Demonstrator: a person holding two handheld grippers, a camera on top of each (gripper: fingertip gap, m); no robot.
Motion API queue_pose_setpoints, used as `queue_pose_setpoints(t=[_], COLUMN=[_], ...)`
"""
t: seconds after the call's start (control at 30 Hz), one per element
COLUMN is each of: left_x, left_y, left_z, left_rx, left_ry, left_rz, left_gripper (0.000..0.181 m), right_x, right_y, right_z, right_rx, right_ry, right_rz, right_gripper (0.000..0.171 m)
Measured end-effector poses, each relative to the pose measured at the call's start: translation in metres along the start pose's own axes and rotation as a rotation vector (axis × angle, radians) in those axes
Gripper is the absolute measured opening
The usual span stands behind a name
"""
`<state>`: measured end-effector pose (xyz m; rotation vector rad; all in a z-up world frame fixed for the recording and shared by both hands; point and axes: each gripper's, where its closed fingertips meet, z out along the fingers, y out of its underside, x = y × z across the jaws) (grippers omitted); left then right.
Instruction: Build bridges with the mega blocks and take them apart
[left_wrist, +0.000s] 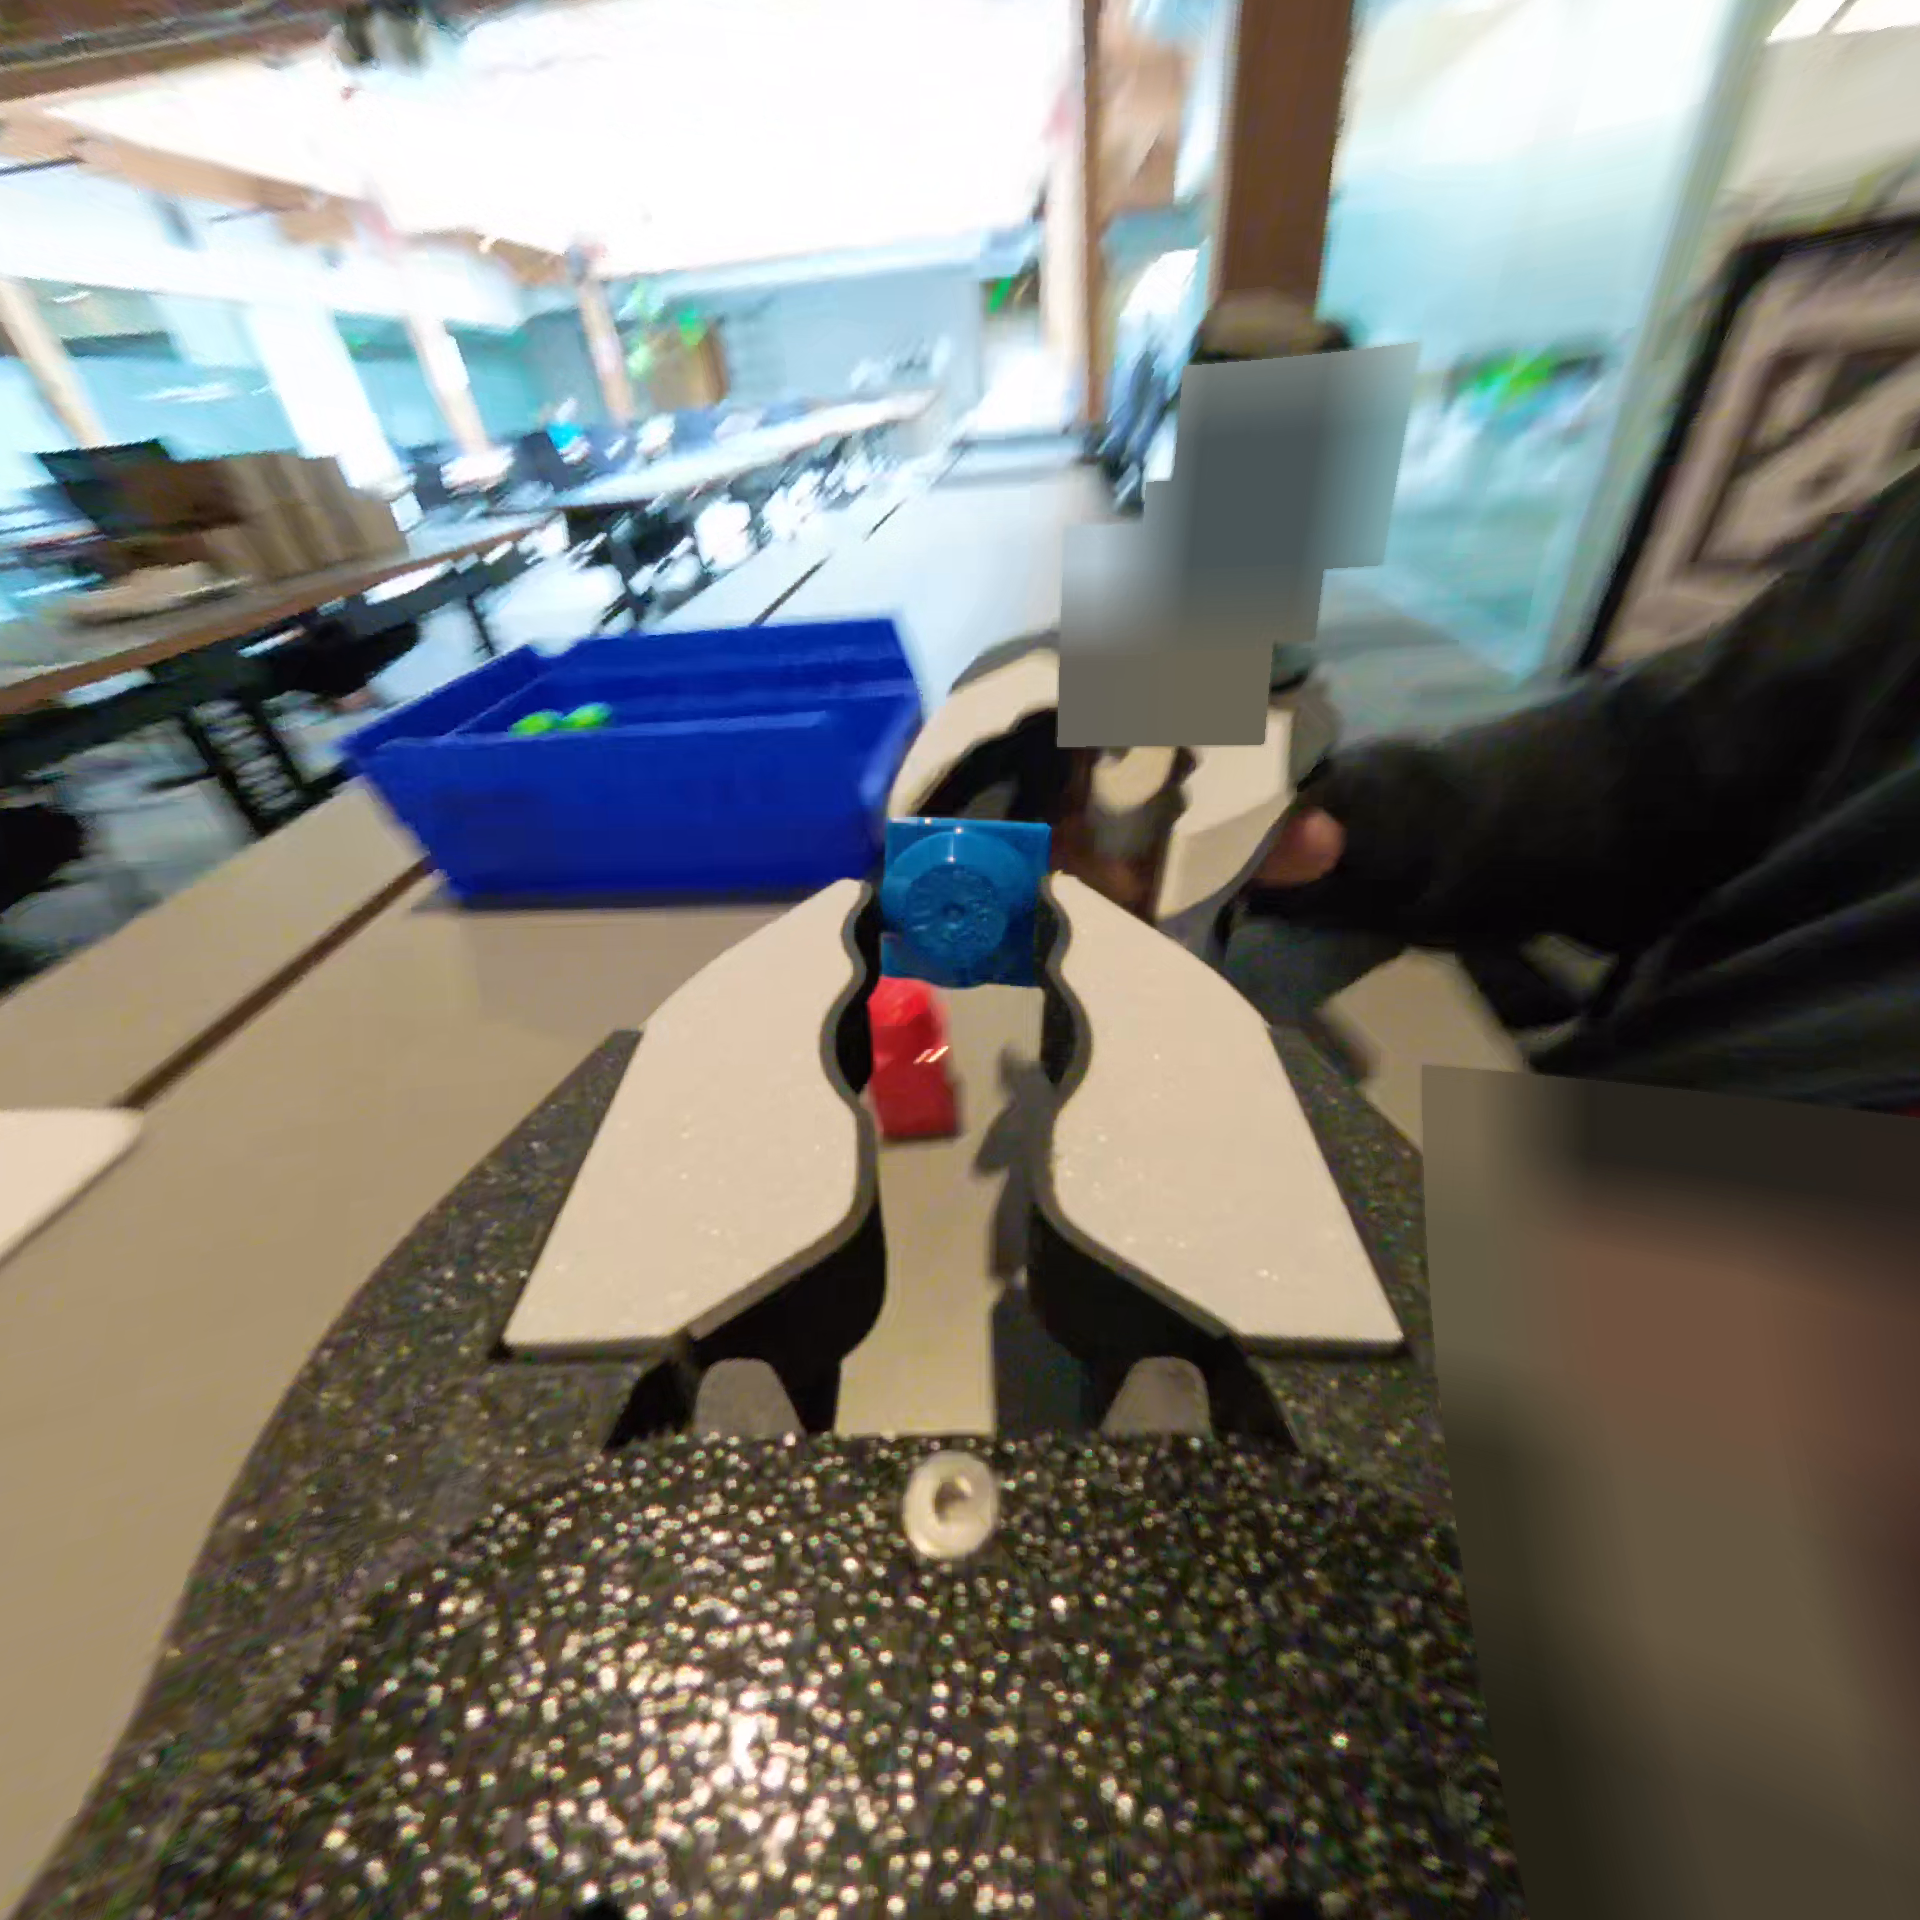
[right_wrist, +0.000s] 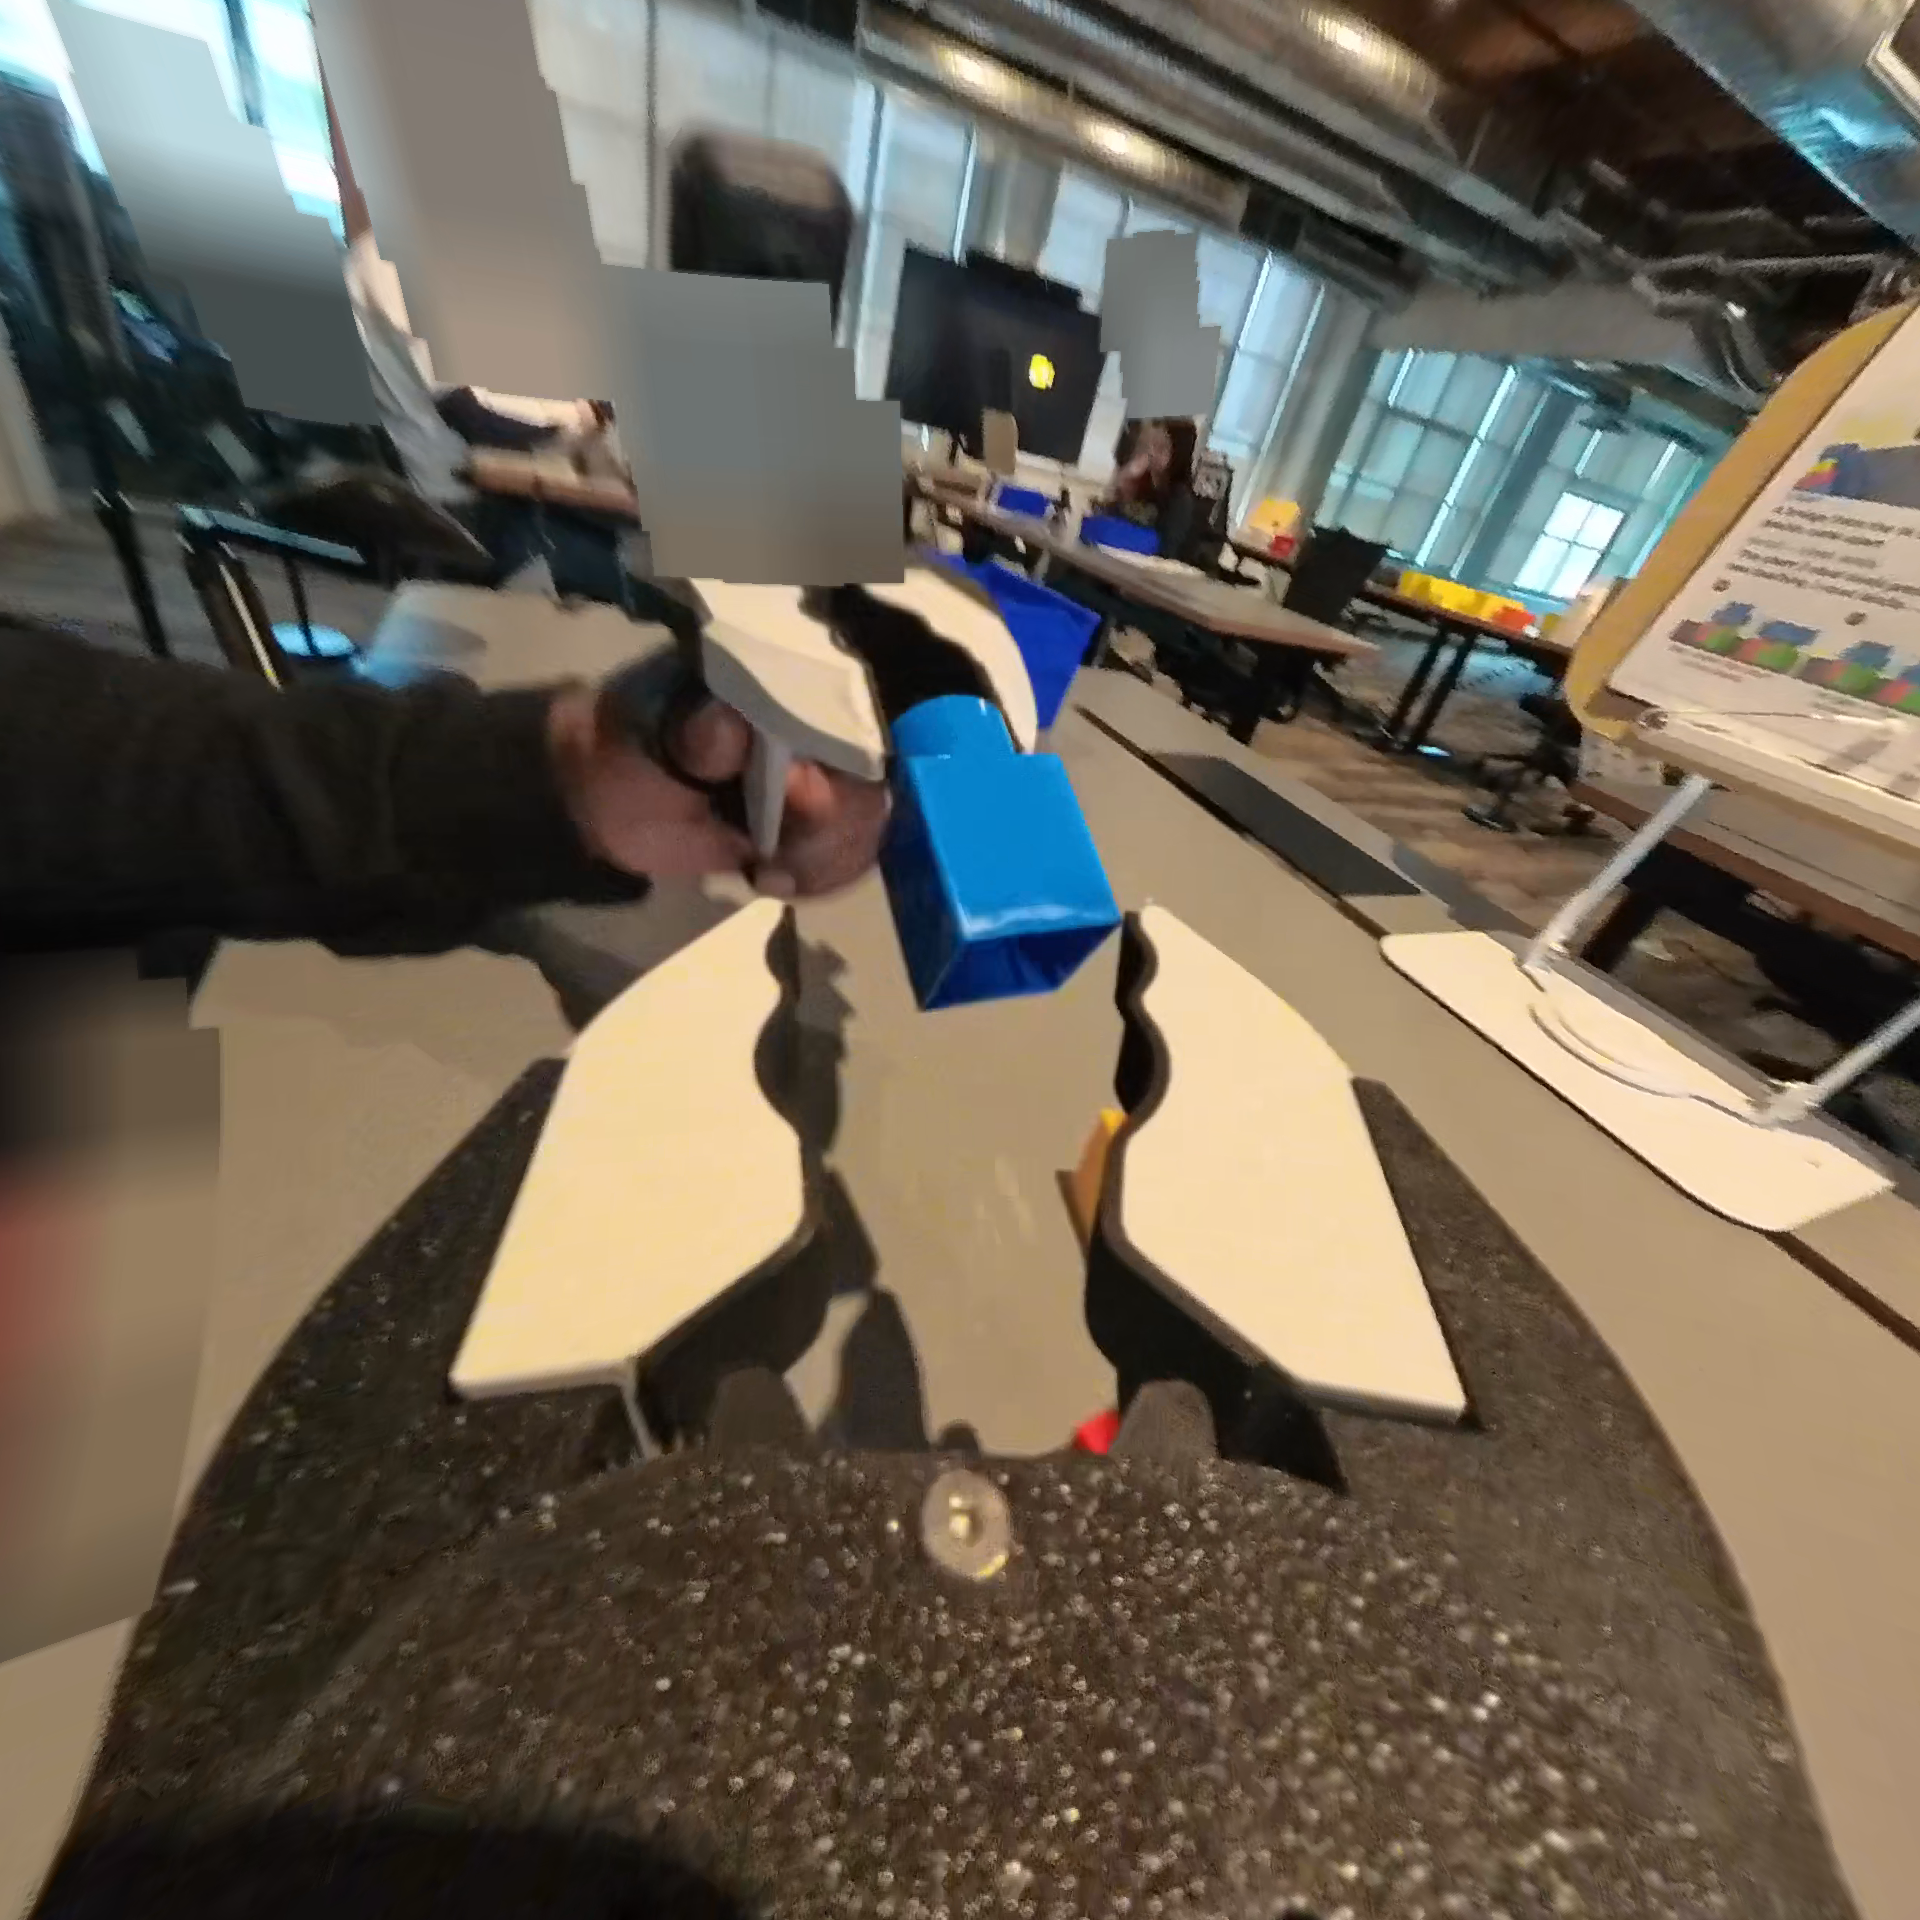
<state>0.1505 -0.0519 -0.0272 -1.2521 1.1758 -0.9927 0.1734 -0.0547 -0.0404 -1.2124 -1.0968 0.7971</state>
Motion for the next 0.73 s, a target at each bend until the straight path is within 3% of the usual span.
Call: queue_pose_setpoints(t=[0.13,0.23,0.3,0.57,0.73], left_x=[-0.016,-0.017,-0.015,-0.015,-0.016], left_y=[0.045,0.092,0.110,0.112,0.118], left_z=[-0.010,-0.014,-0.013,-0.006,-0.004], left_rx=[-0.402,-0.674,-0.771,-0.763,-0.771], left_ry=[-0.119,-0.097,-0.082,-0.069,-0.067], left_rz=[0.159,0.108,0.095,0.034,0.023], left_gripper=[0.027,0.027,0.027,0.027,0.029], right_x=[0.019,0.036,0.048,0.045,0.043], right_y=[0.034,0.075,0.087,0.131,0.141], right_z=[-0.016,-0.034,-0.044,-0.051,-0.041], right_rx=[-0.224,-0.417,-0.463,-0.629,-0.692], right_ry=[0.036,0.026,0.053,-0.044,-0.065], right_rz=[-0.123,-0.064,-0.048,0.084,0.047], right_gripper=[0.059,0.061,0.060,0.062,0.043])
